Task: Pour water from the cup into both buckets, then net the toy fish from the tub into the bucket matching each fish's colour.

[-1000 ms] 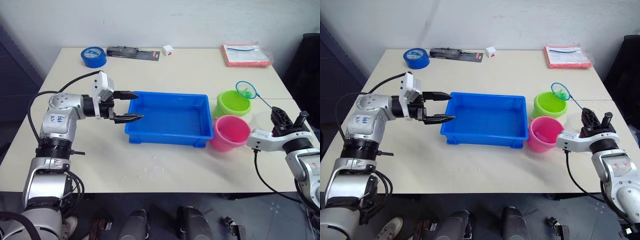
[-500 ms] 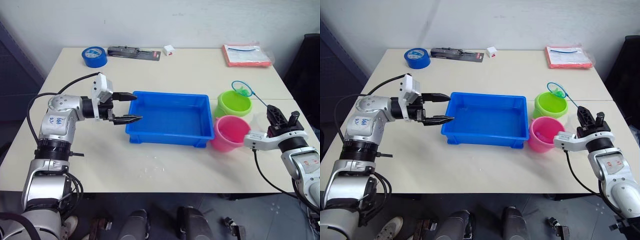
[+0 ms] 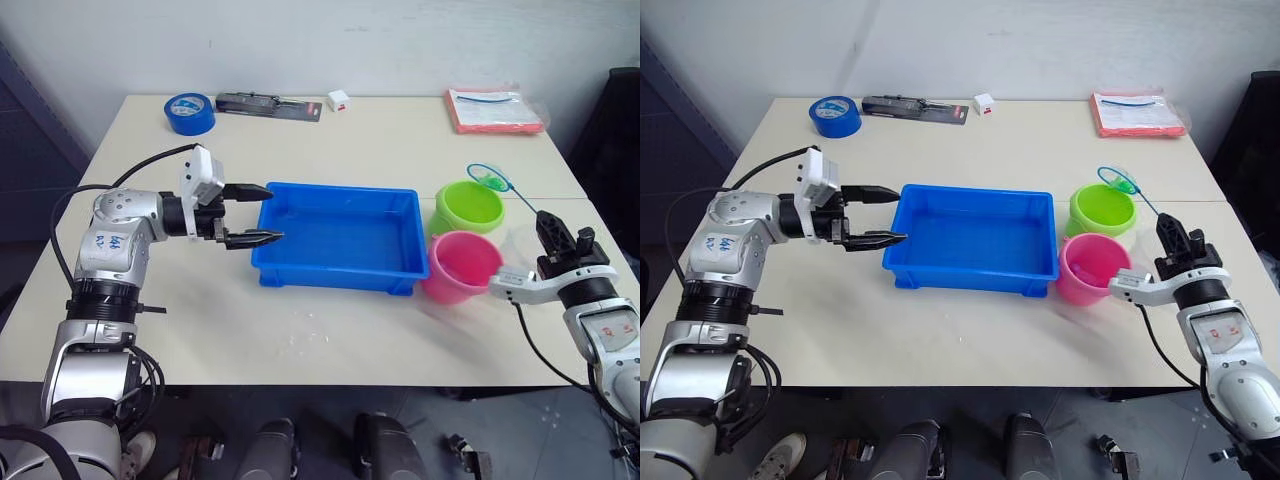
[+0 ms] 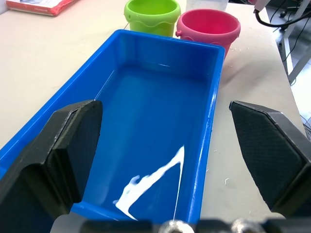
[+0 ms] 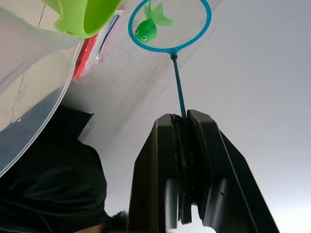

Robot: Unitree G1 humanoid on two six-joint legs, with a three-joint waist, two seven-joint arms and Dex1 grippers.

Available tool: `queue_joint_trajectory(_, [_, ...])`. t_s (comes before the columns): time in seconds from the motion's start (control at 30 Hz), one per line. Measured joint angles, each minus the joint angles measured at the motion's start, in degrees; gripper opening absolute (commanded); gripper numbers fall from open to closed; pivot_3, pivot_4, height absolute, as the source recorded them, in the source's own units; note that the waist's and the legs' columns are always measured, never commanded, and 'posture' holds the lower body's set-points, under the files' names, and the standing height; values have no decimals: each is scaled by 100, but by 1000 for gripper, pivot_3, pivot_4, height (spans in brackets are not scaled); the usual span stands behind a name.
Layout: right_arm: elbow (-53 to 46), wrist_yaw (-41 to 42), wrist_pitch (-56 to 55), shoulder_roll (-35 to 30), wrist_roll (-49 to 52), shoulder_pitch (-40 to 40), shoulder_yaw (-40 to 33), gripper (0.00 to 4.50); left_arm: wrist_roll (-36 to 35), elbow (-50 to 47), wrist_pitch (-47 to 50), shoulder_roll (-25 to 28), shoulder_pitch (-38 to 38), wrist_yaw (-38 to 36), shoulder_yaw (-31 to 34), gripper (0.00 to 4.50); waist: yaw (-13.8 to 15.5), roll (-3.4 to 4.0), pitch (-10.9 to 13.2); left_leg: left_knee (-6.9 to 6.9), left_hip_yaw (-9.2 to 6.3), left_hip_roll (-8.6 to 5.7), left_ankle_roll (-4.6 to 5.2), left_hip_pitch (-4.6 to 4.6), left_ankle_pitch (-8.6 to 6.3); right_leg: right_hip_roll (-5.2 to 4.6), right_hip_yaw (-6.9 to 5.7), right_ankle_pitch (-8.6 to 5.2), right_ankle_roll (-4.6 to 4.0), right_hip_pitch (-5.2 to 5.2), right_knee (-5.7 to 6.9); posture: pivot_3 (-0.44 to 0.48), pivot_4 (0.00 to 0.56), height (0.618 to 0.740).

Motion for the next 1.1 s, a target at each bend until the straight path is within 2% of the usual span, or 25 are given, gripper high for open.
queue_joint_trajectory(0.53, [-197, -79, -7, 306, 26, 41, -39, 797, 0, -28, 66, 9, 7, 12, 27, 4500, -1, 0, 0, -2, 4, 1, 0, 6, 0, 2, 0, 0, 0, 0, 4, 0, 150, 737])
queue_joint_trajectory(1.1, [-437, 49, -21, 354, 14, 135, -247, 797, 0, -37, 68, 15, 13, 83, 29, 4500, -1, 0, 0, -2, 6, 0, 0, 7, 0, 1, 1, 0, 0, 0, 6, 0, 150, 737])
